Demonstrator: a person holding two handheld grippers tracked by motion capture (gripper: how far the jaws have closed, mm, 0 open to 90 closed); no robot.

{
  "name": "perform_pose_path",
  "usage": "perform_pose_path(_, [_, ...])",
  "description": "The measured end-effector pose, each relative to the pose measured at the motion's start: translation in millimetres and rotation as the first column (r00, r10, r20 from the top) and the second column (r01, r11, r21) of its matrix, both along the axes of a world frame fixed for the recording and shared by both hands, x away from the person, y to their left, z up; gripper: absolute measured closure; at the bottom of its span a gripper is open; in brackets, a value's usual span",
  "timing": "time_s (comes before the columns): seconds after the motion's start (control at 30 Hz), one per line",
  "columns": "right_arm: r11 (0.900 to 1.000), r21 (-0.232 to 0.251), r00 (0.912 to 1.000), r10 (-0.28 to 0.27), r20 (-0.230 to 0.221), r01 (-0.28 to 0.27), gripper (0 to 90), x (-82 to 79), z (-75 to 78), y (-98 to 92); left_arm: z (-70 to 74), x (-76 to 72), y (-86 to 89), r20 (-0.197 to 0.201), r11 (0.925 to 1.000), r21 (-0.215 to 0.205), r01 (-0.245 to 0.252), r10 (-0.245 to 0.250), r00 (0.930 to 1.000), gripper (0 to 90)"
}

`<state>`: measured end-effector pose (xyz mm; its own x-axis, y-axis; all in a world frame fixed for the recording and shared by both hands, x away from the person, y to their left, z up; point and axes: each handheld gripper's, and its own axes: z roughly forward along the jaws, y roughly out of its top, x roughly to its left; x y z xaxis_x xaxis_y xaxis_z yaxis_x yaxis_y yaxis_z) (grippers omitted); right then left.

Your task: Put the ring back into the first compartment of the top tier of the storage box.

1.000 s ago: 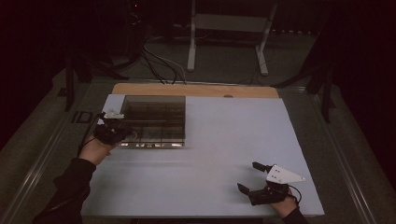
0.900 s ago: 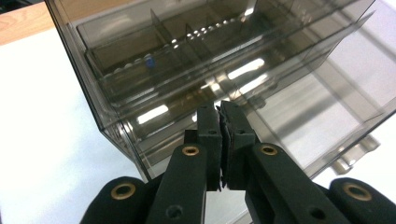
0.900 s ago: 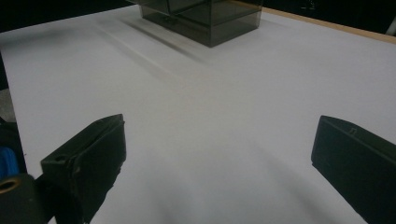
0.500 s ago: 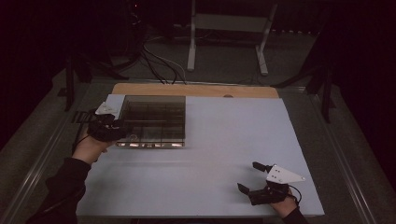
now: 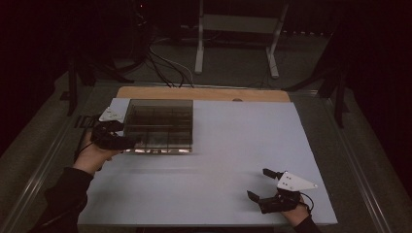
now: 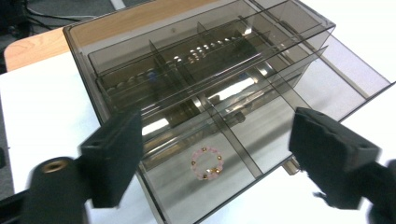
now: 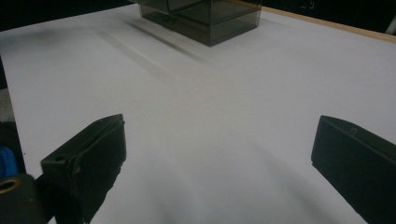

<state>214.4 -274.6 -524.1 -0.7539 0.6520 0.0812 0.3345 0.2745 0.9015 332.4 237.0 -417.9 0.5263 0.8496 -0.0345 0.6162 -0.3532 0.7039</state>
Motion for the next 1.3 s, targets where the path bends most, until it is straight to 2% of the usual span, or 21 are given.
perform_pose_path(0.13, [1.000, 0.000, 1.0000, -0.001, -0.001, 0.001, 3.0, -0.1, -0.2, -0.1, -1.2, 0.1, 0.6, -0.022, 0.9995, -0.021, 0.024, -0.025, 0.9994, 8.3])
perform_pose_path(0.17, [1.000, 0.001, 1.0000, -0.002, -0.002, 0.002, 3.0, -0.1, -0.2, -0.3, -1.2, 0.1, 0.6, -0.022, 0.9995, -0.021, 0.024, -0.025, 0.9994, 8.3])
perform_pose_path(0.2, [1.000, 0.000, 1.0000, -0.002, 0.000, 0.002, 2.9, -0.2, -0.1, -0.8, -2.7, 1.0, -0.7, -0.040, 0.9987, -0.019, 0.047, -0.048, 0.9980, 3.9])
perform_pose_path(0.3, [1.000, 0.001, 1.0000, -0.002, 0.001, 0.002, 2.9, -0.4, 0.2, -0.8, -3.7, 0.6, -2.3, -0.028, 0.9985, -0.023, 0.050, -0.051, 0.9983, 0.9])
perform_pose_path(0.4, [1.000, 0.000, 1.0000, 0.000, 0.002, 0.000, 2.9, -0.2, 0.1, -0.5, -3.7, 0.7, -3.4, -0.024, 0.9959, -0.036, 0.083, -0.084, 0.9962, 0.9])
perform_pose_path(0.53, [1.000, 0.001, 1.0000, 0.000, 0.001, 0.000, 2.9, 0.0, 0.1, -0.3, -4.2, 1.6, -4.9, -0.027, 0.9939, -0.021, 0.108, -0.109, 0.9937, 0.9])
perform_pose_path(0.67, [1.000, 0.001, 1.0000, 0.000, 0.001, 0.000, 2.9, -0.1, 0.2, -0.6, -3.3, 1.6, -6.5, -0.023, 0.9906, -0.030, 0.134, -0.134, 0.9907, 0.9])
perform_pose_path(0.73, [1.000, 0.003, 1.0000, 0.000, 0.002, 0.000, 2.9, -0.1, 0.3, -0.7, -2.2, 1.4, -7.8, -0.023, 0.9907, -0.026, 0.134, -0.134, 0.9907, 0.9])
perform_pose_path(0.83, [1.000, 0.002, 1.0000, 0.001, 0.001, -0.001, 2.9, -0.1, 0.2, -0.6, -0.6, 1.5, -8.0, -0.029, 0.9888, -0.042, 0.143, -0.144, 0.9891, 0.9])
perform_pose_path(0.93, [1.000, 0.003, 1.0000, -0.001, 0.000, 0.001, 2.9, 0.0, 0.0, -0.6, 3.1, 0.1, -8.3, -0.018, 0.9902, -0.041, 0.133, -0.134, 0.9908, 0.9])
perform_pose_path(1.13, [1.000, 0.006, 1.0000, 0.003, 0.003, -0.003, 2.9, 0.2, 1.2, 0.6, 5.7, -5.0, -7.5, 0.005, 0.9886, -0.046, 0.143, -0.143, 0.9897, 0.9])
perform_pose_path(1.3, [1.000, 0.006, 1.0000, 0.006, 0.003, -0.006, 2.9, 0.9, 0.9, 1.2, 7.6, -14.3, -5.7, 0.028, 0.9883, -0.054, 0.142, -0.141, 0.9896, 0.9])
